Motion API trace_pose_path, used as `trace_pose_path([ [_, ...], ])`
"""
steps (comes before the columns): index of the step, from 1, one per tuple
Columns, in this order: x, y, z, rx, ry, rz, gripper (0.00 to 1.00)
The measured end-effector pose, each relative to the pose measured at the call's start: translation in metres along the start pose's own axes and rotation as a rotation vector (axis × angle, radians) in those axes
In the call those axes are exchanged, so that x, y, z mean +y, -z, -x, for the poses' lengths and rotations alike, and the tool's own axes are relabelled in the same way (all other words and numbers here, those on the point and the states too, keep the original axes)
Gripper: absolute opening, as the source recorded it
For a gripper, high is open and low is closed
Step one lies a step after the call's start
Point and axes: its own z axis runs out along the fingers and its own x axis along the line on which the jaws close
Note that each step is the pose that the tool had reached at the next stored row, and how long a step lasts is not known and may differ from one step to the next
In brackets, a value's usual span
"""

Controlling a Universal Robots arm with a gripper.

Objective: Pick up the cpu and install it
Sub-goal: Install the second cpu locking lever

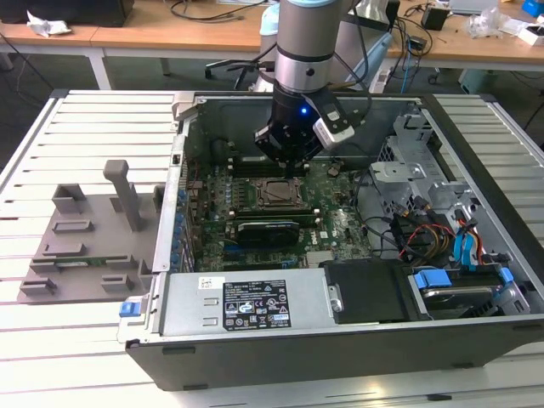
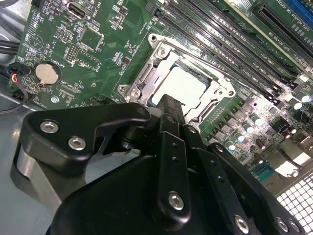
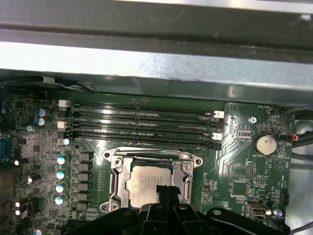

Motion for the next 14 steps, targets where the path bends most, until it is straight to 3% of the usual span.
trace_pose_path([
  [11,-0.0286,-0.0008,-0.0021,0.0,0.0,0.0,0.11],
  [14,-0.0404,-0.001,-0.0028,0.0001,0.0,-0.0001,0.11],
])
